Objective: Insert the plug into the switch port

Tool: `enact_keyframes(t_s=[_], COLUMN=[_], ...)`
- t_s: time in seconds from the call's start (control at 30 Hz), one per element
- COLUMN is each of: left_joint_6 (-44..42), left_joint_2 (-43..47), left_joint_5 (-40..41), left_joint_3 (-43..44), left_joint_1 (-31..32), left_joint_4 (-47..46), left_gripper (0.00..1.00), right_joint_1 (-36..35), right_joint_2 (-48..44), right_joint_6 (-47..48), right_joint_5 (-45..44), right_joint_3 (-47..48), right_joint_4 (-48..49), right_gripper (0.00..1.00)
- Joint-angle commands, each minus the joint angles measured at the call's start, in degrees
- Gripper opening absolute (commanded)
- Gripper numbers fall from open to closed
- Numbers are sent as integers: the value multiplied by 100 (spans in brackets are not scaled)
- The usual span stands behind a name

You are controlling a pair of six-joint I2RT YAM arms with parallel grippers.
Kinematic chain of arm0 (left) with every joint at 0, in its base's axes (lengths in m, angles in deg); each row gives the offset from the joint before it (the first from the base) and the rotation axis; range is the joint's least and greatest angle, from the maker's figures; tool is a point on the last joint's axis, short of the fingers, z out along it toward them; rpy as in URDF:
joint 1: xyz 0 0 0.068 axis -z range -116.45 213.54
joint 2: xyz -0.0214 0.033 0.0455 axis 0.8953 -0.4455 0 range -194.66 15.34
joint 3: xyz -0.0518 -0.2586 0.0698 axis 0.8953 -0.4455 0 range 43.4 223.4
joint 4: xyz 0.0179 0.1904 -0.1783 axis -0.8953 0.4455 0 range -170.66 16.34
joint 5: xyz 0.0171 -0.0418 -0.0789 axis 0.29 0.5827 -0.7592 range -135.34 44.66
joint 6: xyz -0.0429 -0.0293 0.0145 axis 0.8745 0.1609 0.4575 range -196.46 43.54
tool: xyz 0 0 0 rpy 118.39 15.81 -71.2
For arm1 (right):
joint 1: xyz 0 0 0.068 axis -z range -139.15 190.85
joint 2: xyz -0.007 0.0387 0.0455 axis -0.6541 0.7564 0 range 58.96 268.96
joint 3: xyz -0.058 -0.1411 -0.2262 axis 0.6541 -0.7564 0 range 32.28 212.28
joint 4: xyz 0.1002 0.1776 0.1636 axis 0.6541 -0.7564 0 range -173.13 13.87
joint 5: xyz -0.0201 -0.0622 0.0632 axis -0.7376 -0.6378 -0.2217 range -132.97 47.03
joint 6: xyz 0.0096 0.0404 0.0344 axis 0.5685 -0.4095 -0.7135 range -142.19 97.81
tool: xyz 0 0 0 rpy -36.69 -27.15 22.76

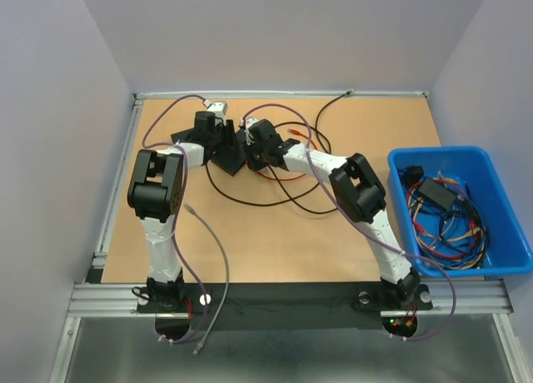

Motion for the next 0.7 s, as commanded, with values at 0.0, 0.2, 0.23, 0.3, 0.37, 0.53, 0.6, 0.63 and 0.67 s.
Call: enact_keyframes(t_s=[0.0, 0.2, 0.23, 0.3, 0.37, 0.53, 0.6, 0.63, 0.67], left_joint_6=[311, 320, 311, 302, 302, 276, 285, 276, 276], left_joint_2=[-364, -408, -408, -417, -426, -452, -452, -452, -452], left_joint_5=[-1285, -1126, -1126, -1118, -1109, -1126, -1126, -1144, -1144], left_joint_3=[-374, -330, -321, -304, -304, -260, -251, -251, -251], left_joint_1=[671, 689, 689, 706, 706, 706, 706, 706, 715], left_joint_4=[1993, 2055, 2064, 2081, 2090, 2116, 2116, 2116, 2116], left_gripper=[56, 56, 56, 56, 55, 55, 54, 54, 54], right_joint_1=[23, 15, 15, 15, 6, 15, 14, 6, -3], right_joint_2=[-143, -63, -81, -117, -99, -310, -398, -450, -581], right_joint_6=[-124, 70, 96, 131, 131, 61, 26, 17, -9], right_joint_5=[247, -70, -62, -44, -70, -167, -193, -193, -193], right_joint_3=[830, 1350, 1306, 1218, 1200, 823, 647, 559, 332], right_joint_4=[3309, 2429, 2429, 2438, 2429, 2455, 2482, 2490, 2543], right_gripper=[0, 0, 0, 0, 1, 2, 2, 2, 2])
